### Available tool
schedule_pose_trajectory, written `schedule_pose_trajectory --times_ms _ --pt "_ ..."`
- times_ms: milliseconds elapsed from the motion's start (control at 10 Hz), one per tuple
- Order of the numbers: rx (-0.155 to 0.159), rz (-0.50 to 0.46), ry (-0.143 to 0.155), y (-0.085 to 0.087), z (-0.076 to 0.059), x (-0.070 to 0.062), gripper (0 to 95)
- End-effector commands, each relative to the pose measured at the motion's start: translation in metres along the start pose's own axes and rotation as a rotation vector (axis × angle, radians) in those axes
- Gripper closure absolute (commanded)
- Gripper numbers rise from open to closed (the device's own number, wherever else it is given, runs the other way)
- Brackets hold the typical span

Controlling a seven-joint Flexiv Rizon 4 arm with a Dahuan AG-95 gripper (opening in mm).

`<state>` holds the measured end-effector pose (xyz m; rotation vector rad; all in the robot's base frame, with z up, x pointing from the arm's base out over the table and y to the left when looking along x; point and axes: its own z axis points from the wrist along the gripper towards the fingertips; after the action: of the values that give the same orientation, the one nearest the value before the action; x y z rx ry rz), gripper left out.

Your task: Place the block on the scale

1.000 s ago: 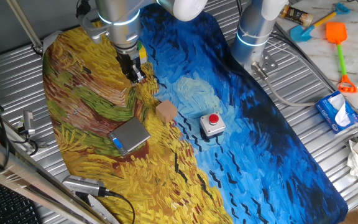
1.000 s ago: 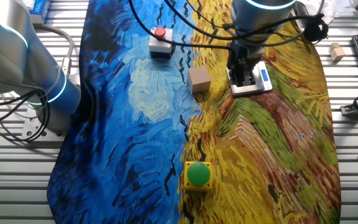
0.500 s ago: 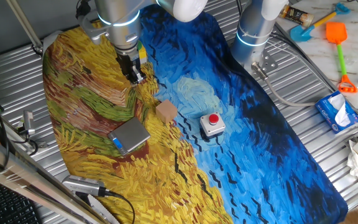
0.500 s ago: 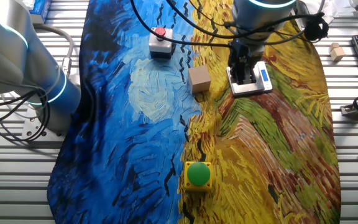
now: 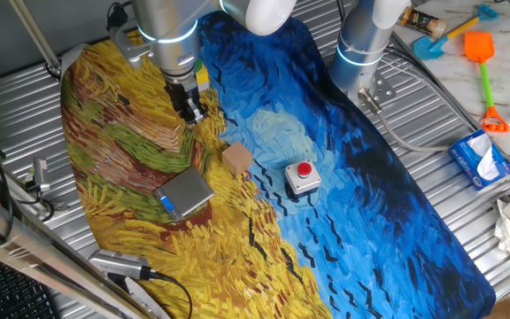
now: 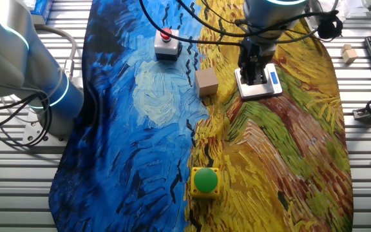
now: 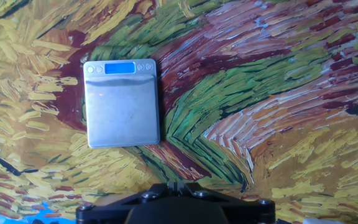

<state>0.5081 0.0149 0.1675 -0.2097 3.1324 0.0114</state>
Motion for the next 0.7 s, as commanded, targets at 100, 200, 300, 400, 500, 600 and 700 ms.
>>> schedule_pose_trajectory --times_ms 100,200,300,400,500,600,700 --pt "0.0 0.003 -0.009 0.0001 -0.0004 -0.0002 95.0" --pt "0.0 0.003 -0.007 0.0001 -0.0007 -0.0002 95.0" --pt "0.001 0.008 -0.002 0.0001 -0.0007 0.0002 95.0" --pt "0.0 0.012 0.0 0.0 -0.0007 0.0004 95.0" --pt "0.0 0.014 0.001 0.0 -0.0003 0.0004 95.0" --pt "0.0 0.01 -0.002 0.0 -0.0002 0.0004 95.0" --pt "0.001 0.012 -0.007 0.0 -0.0004 0.0006 95.0"
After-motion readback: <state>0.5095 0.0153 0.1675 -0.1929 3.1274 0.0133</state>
